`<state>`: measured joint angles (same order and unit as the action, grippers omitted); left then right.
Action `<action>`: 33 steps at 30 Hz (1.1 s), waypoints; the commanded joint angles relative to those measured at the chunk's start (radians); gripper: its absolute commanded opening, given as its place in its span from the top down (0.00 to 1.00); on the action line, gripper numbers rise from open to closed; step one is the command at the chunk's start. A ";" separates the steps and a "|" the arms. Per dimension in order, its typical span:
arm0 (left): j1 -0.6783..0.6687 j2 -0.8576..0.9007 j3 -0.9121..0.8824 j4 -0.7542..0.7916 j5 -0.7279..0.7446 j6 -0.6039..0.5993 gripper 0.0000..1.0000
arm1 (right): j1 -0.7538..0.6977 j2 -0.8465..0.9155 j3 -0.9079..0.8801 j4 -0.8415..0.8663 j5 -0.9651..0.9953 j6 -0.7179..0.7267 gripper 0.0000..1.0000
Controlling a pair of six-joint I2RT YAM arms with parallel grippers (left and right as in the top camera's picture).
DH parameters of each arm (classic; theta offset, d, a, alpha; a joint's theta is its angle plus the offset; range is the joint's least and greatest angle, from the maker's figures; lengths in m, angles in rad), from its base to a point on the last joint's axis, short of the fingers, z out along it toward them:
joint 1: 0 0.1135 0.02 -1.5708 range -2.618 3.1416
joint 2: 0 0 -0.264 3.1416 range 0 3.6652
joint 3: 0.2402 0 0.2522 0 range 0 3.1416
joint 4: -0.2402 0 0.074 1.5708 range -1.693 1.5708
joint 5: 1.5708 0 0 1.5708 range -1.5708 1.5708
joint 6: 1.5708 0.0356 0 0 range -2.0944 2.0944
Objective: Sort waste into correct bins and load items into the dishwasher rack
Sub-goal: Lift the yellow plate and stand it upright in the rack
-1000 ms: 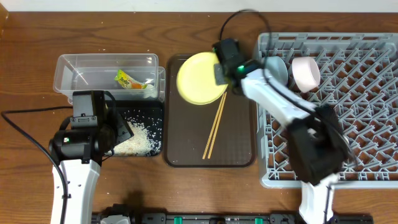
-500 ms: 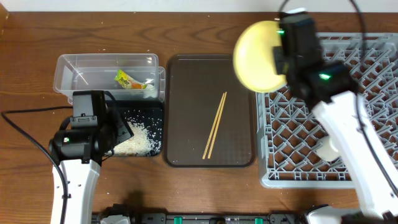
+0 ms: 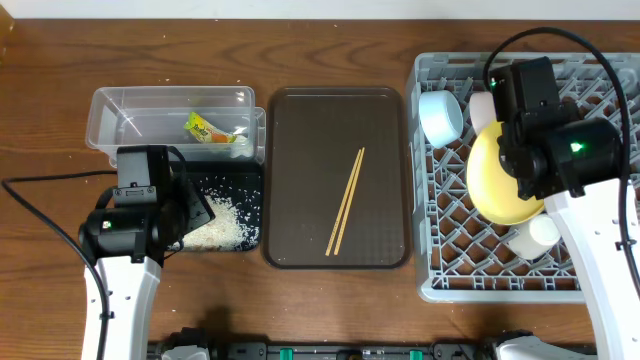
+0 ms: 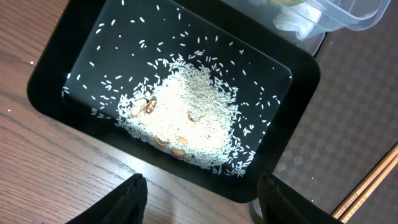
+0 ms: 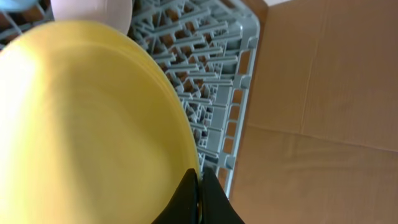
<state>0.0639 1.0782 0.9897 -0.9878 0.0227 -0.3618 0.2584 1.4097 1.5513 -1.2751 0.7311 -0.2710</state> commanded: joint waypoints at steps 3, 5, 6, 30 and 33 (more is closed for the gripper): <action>0.005 0.001 -0.002 -0.006 -0.008 0.002 0.40 | -0.008 0.039 -0.058 -0.004 0.027 -0.013 0.99; 0.005 0.001 -0.002 -0.006 -0.008 0.002 0.40 | -0.009 0.051 -0.082 -0.004 0.027 -0.013 0.99; 0.005 0.001 -0.002 -0.006 -0.008 0.002 0.40 | -0.009 0.057 -0.094 -0.003 0.028 -0.009 0.99; 0.005 0.001 -0.002 -0.006 -0.008 0.002 0.40 | -0.009 0.027 -0.141 0.242 0.020 0.197 0.20; 0.005 0.001 -0.002 -0.006 -0.008 0.002 0.40 | -0.008 -0.019 -0.122 0.300 0.020 0.200 0.15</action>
<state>0.0639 1.0782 0.9897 -0.9897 0.0227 -0.3618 0.2584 1.4551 1.3960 -0.9981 0.7330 -0.1043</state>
